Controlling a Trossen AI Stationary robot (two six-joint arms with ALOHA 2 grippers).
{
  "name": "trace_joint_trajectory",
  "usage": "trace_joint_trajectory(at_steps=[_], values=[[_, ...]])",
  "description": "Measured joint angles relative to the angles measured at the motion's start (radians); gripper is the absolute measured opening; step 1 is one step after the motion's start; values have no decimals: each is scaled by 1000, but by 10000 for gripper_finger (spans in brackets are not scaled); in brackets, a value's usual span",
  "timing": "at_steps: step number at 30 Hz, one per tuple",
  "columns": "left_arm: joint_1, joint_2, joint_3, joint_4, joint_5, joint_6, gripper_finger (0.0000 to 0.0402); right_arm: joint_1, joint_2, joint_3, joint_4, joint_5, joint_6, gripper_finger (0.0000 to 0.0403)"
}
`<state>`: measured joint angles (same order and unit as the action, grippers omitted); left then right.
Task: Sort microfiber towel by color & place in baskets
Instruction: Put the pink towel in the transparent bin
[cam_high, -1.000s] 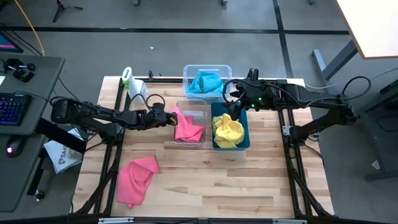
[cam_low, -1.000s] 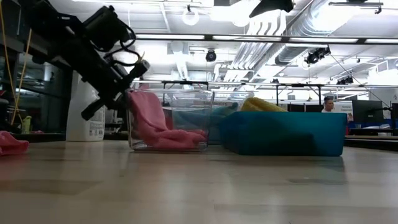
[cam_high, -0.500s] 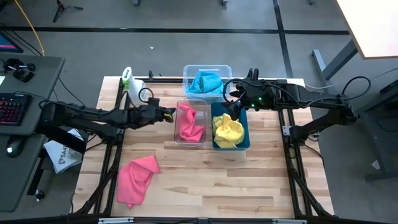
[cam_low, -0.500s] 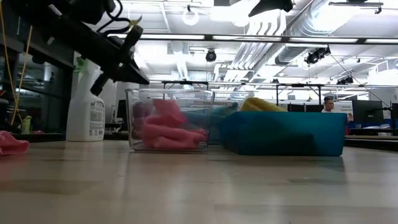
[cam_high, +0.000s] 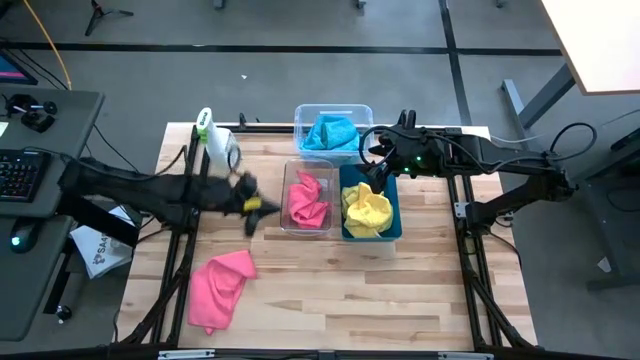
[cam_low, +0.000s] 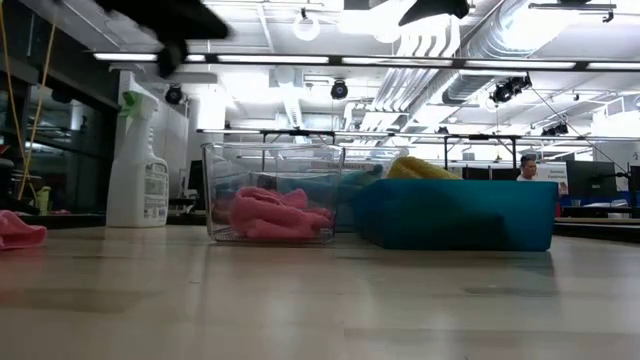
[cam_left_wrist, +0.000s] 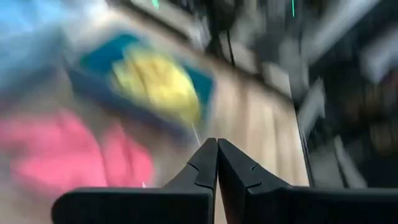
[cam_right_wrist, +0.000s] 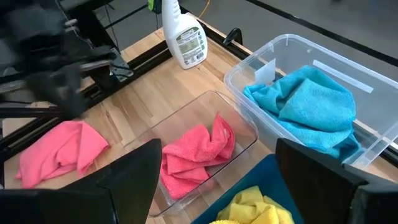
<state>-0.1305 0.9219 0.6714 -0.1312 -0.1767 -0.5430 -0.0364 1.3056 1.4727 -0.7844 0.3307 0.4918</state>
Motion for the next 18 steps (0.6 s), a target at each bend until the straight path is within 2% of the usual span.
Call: trace_joint_trajectory(at_steps=[2,4,8,11,14,18], values=[[-118,-5,82,-223,5,-51,0,-1,0,0,-1,0,-3,309],[-247,5,139,-353,22,-139,0,-3,0,0,-1,0,-14,309],[-520,73,161,-390,22,-370,0,-3,0,0,-1,14,-40,309],[-674,149,160,-393,-19,-528,1,-3,0,0,-2,17,-56,309],[-755,215,160,-409,3,-613,12,-3,0,0,-6,17,-56,309],[-776,273,160,-507,144,-649,50,-3,0,0,-15,18,-67,309]])
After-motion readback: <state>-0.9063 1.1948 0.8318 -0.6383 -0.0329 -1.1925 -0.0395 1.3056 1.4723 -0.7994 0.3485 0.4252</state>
